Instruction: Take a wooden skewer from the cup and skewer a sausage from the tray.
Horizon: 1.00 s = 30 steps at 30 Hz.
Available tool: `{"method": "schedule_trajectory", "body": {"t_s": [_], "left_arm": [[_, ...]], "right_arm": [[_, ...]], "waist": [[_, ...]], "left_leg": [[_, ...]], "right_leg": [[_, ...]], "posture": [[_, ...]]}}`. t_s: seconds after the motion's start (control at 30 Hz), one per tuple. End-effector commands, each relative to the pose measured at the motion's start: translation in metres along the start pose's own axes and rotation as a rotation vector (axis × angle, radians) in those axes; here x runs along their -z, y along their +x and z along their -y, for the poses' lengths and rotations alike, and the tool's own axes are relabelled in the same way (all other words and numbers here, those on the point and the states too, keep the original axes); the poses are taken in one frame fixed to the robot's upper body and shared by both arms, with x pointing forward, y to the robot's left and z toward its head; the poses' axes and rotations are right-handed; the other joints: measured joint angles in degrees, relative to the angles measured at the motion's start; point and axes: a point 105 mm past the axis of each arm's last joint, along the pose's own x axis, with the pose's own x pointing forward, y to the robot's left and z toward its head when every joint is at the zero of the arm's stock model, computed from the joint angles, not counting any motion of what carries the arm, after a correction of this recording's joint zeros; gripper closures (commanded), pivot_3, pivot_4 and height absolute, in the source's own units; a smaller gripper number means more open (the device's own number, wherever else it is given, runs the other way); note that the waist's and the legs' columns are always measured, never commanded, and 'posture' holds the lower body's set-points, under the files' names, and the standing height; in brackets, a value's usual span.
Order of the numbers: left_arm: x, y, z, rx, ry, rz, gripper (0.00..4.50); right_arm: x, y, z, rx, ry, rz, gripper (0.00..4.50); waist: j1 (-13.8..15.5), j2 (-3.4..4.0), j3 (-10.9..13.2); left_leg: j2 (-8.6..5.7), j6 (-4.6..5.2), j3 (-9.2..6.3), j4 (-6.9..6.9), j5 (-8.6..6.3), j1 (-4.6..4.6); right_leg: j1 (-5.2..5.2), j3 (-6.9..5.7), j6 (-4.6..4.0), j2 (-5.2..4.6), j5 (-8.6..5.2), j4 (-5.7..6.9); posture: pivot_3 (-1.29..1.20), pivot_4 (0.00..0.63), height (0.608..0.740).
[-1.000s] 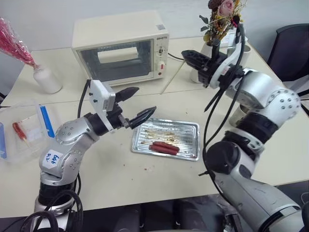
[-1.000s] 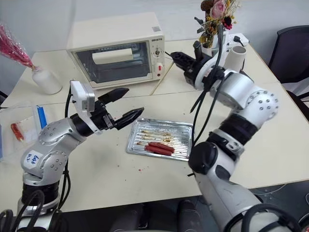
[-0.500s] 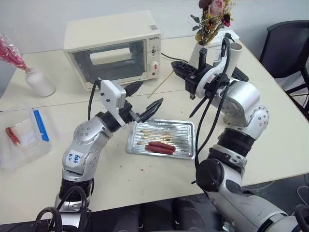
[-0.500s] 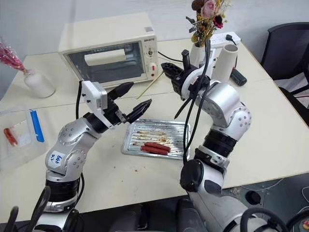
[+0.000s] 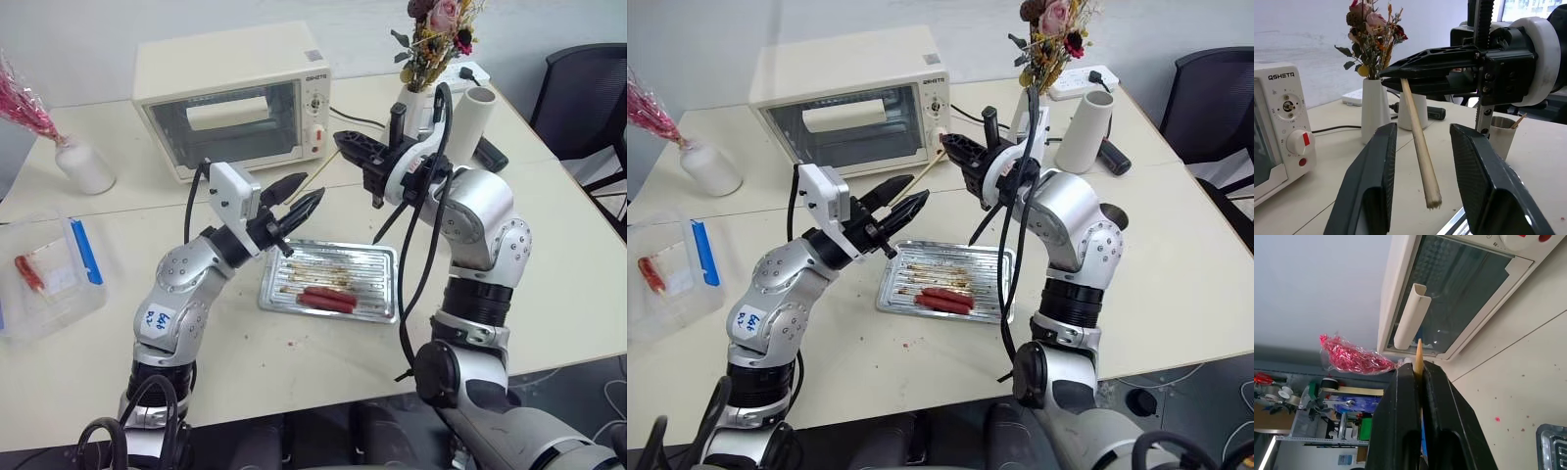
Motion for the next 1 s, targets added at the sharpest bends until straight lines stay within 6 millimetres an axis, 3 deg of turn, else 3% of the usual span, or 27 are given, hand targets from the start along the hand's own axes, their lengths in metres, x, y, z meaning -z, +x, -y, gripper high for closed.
{"method": "schedule_trajectory", "body": {"t_s": [0.03, 0.2, 0.4, 0.93, 0.97, 1.0], "left_arm": [[-0.015, 0.003, 0.005, 0.016, 0.038, 0.046, 2.65], [-0.018, 0.002, 0.000, -0.016, 0.038, 0.068, 2.65], [-0.020, 0.004, 0.001, -0.023, 0.034, 0.082, 4.46], [-0.013, 0.001, -0.005, -0.040, 0.038, 0.044, 4.49], [-0.015, -0.002, -0.009, -0.047, 0.047, 0.038, 4.50], [-0.016, -0.006, -0.013, -0.053, 0.060, 0.030, 4.50]], "right_arm": [[-0.001, -0.005, -0.015, -0.064, -0.026, 0.009, 4.50], [-0.001, -0.005, -0.013, -0.059, -0.035, 0.010, 4.50], [-0.004, -0.005, -0.013, -0.060, -0.034, 0.021, 4.50], [-0.005, -0.006, -0.017, -0.073, -0.046, 0.015, 4.50], [-0.006, -0.006, -0.018, -0.075, -0.067, 0.013, 3.98], [-0.006, -0.007, -0.019, -0.072, -0.098, 0.010, 3.78]], "waist": [[0.02, 0.00, 0.00], [0.04, 0.00, 0.00], [0.04, 0.00, 0.00], [0.07, -0.01, 0.00], [0.04, -0.01, 0.00], [0.05, -0.01, 0.00]], "left_leg": [[0.00, 0.00, 0.00, 0.00, 0.00, 0.00], [0.01, 0.02, 0.00, -0.01, -0.01, 0.00], [0.02, 0.02, 0.00, -0.01, -0.01, 0.00], [0.03, 0.03, -0.01, -0.01, -0.02, -0.01], [0.03, 0.03, -0.01, -0.01, -0.02, -0.01], [0.04, 0.03, -0.01, -0.02, -0.02, -0.01]], "right_leg": [[0.00, 0.00, 0.00, 0.00, 0.00, 0.00], [0.00, -0.01, 0.00, 0.00, 0.00, -0.02], [0.00, -0.01, 0.00, -0.01, 0.00, -0.03], [0.01, -0.03, 0.00, -0.01, 0.00, -0.07], [0.01, -0.02, 0.00, -0.01, 0.00, -0.07], [0.00, -0.02, 0.00, -0.01, 0.00, -0.07]], "posture": [[0.00, 0.150, 0.740], [0.00, 0.150, 0.740], [0.00, 0.150, 0.740], [0.00, 0.150, 0.740], [0.00, 0.150, 0.740], [0.00, 0.150, 0.740]]}}
